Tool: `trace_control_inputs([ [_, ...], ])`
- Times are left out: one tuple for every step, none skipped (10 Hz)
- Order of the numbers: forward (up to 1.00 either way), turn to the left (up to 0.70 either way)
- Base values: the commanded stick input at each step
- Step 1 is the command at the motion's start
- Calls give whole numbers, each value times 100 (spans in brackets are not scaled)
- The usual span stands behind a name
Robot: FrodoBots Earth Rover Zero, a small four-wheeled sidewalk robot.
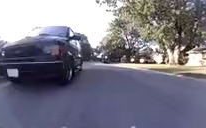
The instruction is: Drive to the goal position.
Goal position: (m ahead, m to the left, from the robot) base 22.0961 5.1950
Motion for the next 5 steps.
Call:
trace_control_inputs([
  [100, 0],
  [100, 0],
  [100, 0],
  [100, 0],
  [82, 0],
])
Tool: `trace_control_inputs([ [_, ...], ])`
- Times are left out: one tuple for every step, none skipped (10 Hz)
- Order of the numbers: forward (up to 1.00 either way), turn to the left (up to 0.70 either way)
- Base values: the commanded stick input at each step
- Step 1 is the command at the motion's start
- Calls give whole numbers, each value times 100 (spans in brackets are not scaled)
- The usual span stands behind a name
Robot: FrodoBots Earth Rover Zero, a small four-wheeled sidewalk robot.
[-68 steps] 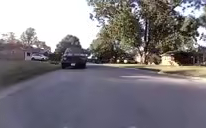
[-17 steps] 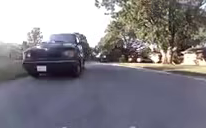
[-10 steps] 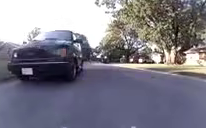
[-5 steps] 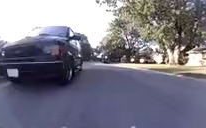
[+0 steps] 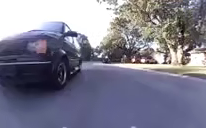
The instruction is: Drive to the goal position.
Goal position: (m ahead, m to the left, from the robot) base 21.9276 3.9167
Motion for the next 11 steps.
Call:
trace_control_inputs([
  [100, 0],
  [100, 0],
  [100, 0],
  [100, 0],
  [100, 0],
  [100, 0],
  [100, 5],
  [100, 16],
  [100, 26],
  [100, 7],
  [100, 0],
])
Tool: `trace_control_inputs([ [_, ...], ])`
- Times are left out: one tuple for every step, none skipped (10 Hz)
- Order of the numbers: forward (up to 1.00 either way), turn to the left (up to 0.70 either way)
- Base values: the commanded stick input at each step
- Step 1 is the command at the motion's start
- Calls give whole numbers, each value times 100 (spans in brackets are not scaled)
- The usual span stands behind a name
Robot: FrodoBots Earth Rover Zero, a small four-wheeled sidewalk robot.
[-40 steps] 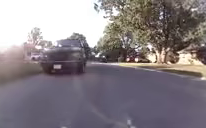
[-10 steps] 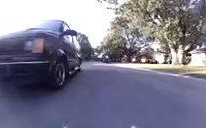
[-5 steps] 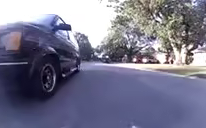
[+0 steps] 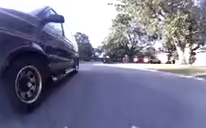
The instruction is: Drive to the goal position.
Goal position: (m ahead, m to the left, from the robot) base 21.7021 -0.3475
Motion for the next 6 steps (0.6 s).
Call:
trace_control_inputs([
  [100, 0],
  [100, 0],
  [100, 0],
  [100, 0],
  [100, 0],
  [100, 0],
])
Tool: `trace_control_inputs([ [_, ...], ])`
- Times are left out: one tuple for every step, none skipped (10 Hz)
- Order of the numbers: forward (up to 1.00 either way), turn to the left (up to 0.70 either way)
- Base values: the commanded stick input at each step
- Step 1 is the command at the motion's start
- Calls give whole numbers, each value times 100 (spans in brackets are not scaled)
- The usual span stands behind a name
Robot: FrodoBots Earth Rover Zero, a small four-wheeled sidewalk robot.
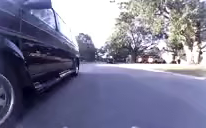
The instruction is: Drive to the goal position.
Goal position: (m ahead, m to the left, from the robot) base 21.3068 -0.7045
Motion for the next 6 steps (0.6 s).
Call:
trace_control_inputs([
  [100, 0],
  [100, 0],
  [100, 0],
  [100, 0],
  [100, 0],
  [100, 0],
])
